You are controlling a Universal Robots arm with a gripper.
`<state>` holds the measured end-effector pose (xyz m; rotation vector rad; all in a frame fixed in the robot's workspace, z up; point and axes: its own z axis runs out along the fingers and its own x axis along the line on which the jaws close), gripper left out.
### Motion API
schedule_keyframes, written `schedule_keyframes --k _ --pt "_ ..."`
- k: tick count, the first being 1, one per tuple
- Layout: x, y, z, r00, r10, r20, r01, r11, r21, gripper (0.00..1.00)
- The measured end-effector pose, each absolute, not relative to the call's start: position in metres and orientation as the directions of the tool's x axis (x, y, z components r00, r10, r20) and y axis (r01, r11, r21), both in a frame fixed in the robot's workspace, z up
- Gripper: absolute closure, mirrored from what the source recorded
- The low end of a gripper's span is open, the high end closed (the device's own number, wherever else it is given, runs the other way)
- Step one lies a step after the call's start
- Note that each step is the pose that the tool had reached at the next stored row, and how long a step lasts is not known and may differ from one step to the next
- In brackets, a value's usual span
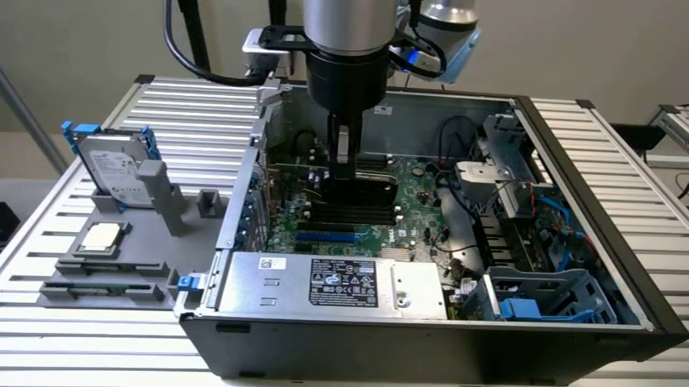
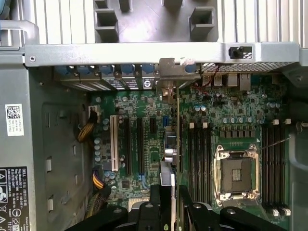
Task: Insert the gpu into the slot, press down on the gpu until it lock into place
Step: 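Insert the gpu into the slot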
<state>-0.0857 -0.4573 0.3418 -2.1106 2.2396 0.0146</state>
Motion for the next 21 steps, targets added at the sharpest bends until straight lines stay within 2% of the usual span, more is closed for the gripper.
schedule_keyframes --k 21 --pt "-0.089 -0.458 0.316 -0.072 -0.996 -0.061 -0.997 0.074 -0.035 0.74"
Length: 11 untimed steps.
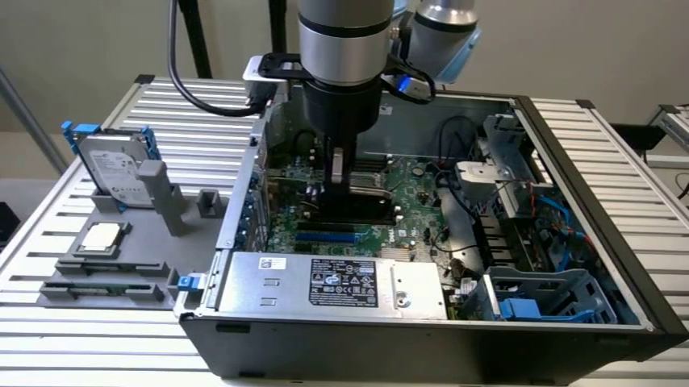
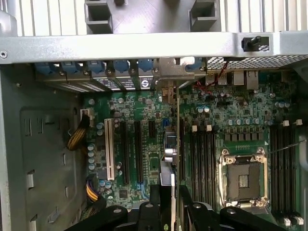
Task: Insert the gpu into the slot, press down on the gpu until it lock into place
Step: 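Insert the gpu into the slot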
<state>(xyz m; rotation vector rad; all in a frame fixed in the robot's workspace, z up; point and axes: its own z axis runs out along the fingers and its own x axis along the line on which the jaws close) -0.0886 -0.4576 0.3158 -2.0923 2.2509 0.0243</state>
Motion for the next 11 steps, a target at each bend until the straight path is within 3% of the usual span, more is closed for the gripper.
schedule_keyframes --k 11 --pt "-0.0899 -0.4576 0.3049 -0.076 -0.995 -0.060 -0.997 0.078 -0.027 0.74"
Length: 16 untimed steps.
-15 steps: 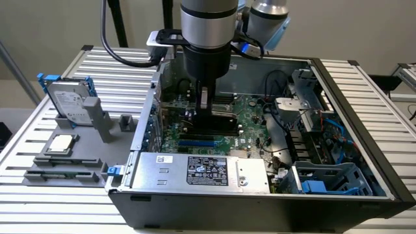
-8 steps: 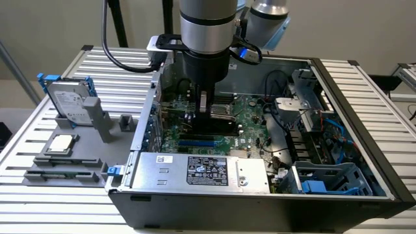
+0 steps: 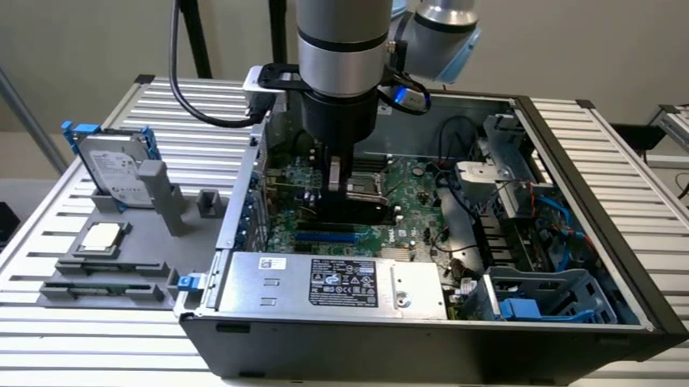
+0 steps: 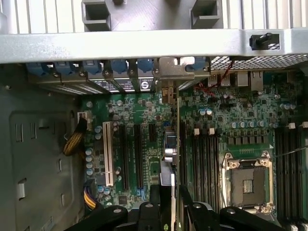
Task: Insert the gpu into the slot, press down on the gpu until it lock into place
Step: 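Insert the gpu into the slot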
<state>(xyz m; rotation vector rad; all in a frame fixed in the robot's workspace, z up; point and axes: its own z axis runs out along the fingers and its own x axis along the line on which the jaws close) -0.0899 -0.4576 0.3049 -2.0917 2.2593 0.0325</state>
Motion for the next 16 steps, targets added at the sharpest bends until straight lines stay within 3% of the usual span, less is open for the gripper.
schedule_keyframes --k 16 --pt "-0.091 -0.458 0.293 -0.078 -0.995 -0.060 -0.997 0.080 -0.021 0.74"
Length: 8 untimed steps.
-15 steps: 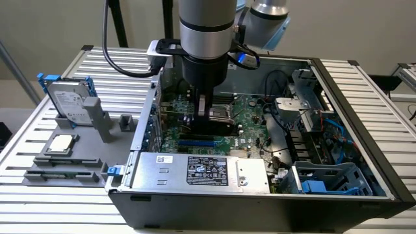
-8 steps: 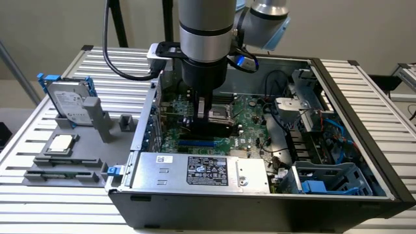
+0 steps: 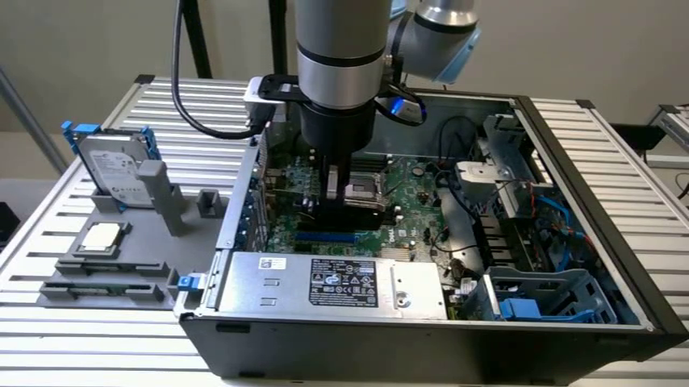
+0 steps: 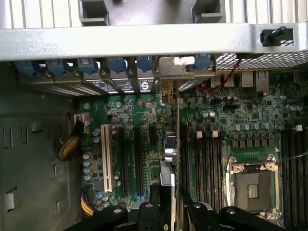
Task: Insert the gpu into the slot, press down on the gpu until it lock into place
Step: 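Insert the gpu into the slot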
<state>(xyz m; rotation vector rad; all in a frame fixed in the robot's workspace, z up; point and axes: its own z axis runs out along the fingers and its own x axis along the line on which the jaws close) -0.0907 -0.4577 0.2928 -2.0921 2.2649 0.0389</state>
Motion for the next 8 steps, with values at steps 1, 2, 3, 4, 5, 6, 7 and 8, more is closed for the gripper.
schedule_keyframes --k 1,2,3,4,5,6,7,8 --pt "-0.0907 -0.4577 0.2919 -0.079 -0.995 -0.060 -0.997 0.080 -0.020 0.74" --pt "-0.0907 -0.4577 0.2909 -0.079 -0.995 -0.060 -0.997 0.080 -0.020 0.74" --pt "-0.0907 -0.4577 0.2900 -0.079 -0.995 -0.060 -0.997 0.080 -0.019 0.74" --pt "-0.0907 -0.4577 0.2891 -0.079 -0.995 -0.060 -0.997 0.080 -0.019 0.74" --pt "-0.0907 -0.4577 0.2885 -0.079 -0.995 -0.059 -0.997 0.080 -0.018 0.74" --pt "-0.0907 -0.4578 0.2879 -0.079 -0.995 -0.060 -0.997 0.080 -0.018 0.74" --pt "-0.0907 -0.4578 0.2874 -0.079 -0.995 -0.059 -0.997 0.080 -0.018 0.74" --pt "-0.0907 -0.4578 0.2868 -0.079 -0.995 -0.059 -0.997 0.080 -0.017 0.74"
